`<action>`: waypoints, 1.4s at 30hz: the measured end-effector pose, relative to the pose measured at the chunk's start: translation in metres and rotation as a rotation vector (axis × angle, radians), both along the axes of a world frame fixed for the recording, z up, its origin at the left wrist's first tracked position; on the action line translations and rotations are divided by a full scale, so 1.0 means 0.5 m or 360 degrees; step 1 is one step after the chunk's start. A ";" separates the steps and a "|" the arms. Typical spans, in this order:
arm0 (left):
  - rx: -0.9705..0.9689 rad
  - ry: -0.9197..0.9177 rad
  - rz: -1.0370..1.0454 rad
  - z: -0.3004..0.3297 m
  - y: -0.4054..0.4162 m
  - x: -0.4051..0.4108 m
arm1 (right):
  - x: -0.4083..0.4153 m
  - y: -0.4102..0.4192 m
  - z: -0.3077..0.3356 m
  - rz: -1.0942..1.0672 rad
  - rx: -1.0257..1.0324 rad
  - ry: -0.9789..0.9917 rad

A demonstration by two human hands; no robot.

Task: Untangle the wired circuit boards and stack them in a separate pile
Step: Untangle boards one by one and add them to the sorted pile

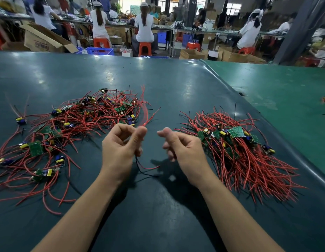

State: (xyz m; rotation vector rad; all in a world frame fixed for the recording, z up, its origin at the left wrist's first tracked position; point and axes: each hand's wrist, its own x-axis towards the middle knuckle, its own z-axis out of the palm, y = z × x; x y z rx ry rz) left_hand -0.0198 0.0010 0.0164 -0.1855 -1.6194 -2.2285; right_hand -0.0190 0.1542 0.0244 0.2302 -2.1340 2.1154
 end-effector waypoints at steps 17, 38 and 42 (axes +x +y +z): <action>-0.1261 0.0543 0.0421 0.003 0.024 0.030 | -0.016 0.010 0.015 -0.0117 -0.0849 -0.0270; -0.1558 0.0876 0.0456 0.004 -0.002 0.034 | -0.034 0.056 0.032 -0.0196 -0.1301 -0.0438; -0.1517 0.0880 0.0394 0.006 -0.003 0.035 | -0.035 0.070 0.040 -0.0081 -0.1542 -0.0587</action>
